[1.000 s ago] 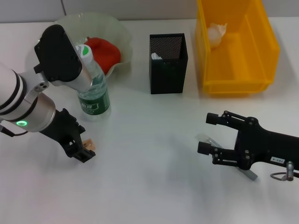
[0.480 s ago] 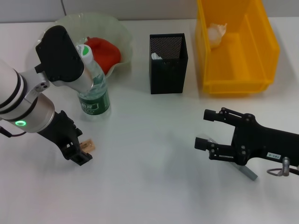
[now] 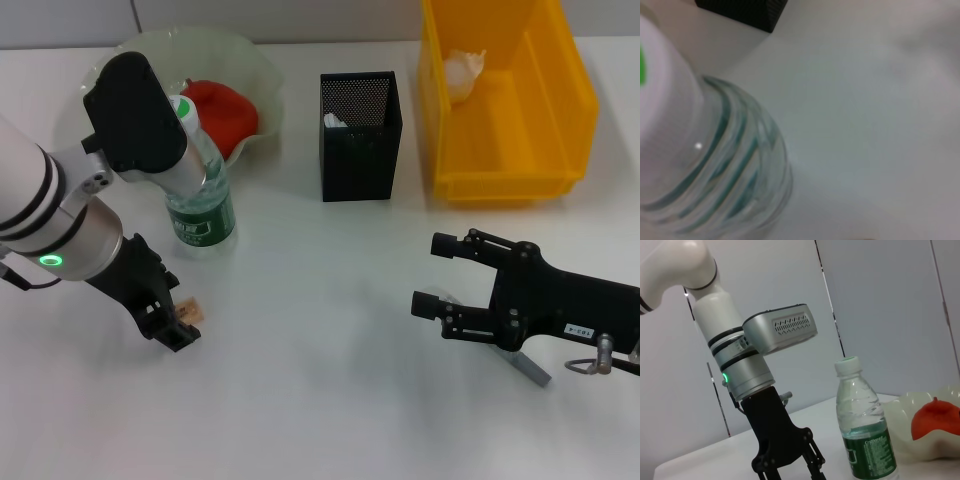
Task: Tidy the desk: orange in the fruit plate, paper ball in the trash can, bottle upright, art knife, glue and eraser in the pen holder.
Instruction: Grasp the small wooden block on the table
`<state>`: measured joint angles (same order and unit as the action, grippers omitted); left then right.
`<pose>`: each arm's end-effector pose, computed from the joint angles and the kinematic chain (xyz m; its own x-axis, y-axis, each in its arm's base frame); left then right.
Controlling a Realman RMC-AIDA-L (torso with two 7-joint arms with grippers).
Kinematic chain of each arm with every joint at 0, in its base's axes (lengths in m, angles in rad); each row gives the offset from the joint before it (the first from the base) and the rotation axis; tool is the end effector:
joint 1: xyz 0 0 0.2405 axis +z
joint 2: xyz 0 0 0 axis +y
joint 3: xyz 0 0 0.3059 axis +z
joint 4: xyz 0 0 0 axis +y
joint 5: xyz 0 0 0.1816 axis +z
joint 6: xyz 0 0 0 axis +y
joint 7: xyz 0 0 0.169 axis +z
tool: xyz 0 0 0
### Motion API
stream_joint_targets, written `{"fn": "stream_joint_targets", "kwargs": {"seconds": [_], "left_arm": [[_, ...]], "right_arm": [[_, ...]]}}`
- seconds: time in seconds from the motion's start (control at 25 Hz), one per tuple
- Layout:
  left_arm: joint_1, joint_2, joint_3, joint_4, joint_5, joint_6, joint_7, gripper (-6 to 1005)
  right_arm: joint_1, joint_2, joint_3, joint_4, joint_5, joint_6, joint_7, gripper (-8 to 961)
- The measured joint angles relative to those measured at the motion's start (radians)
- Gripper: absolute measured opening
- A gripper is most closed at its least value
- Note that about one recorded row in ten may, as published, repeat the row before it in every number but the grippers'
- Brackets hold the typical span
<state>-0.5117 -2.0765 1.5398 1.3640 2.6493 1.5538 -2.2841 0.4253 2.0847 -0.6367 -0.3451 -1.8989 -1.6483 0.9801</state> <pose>-0.2670 0.3247 -0.0624 0.8017 0.3937 -0.4497 0.2723 -0.9104 -0.3115 0.2883 0.2752 -0.0753 0.7000 -0.2520 -0.6682 -0.4253 -0.8987 -0.1066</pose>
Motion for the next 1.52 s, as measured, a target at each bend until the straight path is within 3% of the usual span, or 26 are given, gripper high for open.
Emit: {"fn": "stream_joint_targets", "kwargs": {"seconds": [0.52,1.04,1.28,1.52], "left_arm": [[-0.002,0.0,0.019,-0.037,0.001,-0.027,0.0,709],[-0.006,0.0,0.021,-0.071,0.009,-0.039,0.008,637],[-0.02,-0.002,0.02,-0.095,0.026,-0.049,0.002,421],[-0.021,-0.002,0.02,-0.097,0.028,-0.055,0.001,397]], "right_arm": [[-0.001,0.0,-0.002,0.0,0.0,0.0,0.0,833],[-0.003,0.0,-0.001,0.008,0.0,-0.001,0.0,833],[-0.006,0.0,-0.001,0.008,0.0,-0.001,0.0,833],[-0.007,0.0,0.001,0.009,0.0,-0.001,0.0,833]]}}
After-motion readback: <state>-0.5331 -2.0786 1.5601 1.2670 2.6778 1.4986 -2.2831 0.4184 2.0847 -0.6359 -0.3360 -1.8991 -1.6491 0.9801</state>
